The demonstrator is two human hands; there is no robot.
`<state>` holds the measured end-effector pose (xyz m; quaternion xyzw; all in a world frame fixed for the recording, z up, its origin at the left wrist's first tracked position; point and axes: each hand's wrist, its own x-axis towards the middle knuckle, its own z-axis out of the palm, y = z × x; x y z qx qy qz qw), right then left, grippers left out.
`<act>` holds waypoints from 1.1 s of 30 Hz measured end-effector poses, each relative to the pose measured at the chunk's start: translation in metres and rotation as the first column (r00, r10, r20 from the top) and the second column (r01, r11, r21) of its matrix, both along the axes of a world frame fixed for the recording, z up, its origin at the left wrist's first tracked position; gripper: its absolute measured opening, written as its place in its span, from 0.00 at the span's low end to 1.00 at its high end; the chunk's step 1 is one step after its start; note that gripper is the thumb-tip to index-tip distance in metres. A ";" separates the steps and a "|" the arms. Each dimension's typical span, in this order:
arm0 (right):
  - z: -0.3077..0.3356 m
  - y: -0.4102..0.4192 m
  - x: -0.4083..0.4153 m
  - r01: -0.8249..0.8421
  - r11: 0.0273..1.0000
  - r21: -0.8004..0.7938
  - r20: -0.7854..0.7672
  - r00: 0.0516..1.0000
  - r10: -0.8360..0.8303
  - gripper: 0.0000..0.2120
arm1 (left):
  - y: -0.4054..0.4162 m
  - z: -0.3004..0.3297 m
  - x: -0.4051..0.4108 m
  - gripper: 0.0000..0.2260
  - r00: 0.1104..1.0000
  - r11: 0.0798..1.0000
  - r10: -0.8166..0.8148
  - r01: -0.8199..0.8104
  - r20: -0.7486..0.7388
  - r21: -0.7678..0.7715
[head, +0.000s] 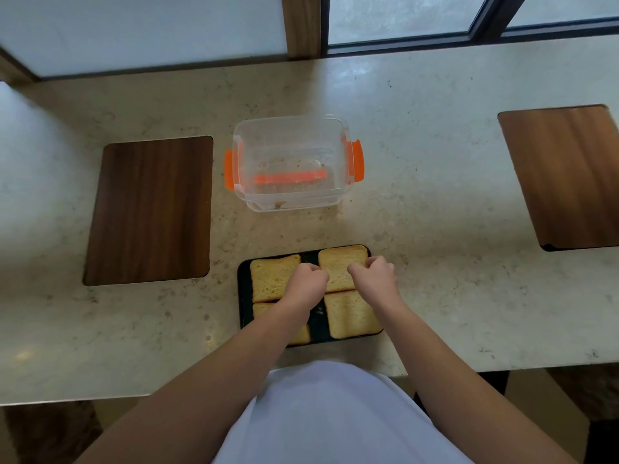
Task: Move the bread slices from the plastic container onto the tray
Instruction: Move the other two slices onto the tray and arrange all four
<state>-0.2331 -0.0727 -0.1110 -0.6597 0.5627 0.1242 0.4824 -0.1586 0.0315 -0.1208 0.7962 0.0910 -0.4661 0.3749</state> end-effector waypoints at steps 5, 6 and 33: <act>0.003 0.001 0.000 -0.014 1.000 0.022 0.027 1.000 0.014 0.28 | 0.004 -0.005 0.002 0.16 1.000 1.000 -0.012 0.012 0.018 0.024; 0.003 0.002 0.000 -0.020 1.000 0.024 0.032 0.999 0.019 0.28 | 0.005 -0.007 0.003 0.16 1.000 1.000 -0.008 0.008 0.019 0.025; -0.004 0.000 -0.011 -0.029 0.995 0.096 0.149 0.989 0.014 0.30 | 0.002 0.000 -0.001 0.24 0.999 1.000 -0.013 0.012 0.031 0.026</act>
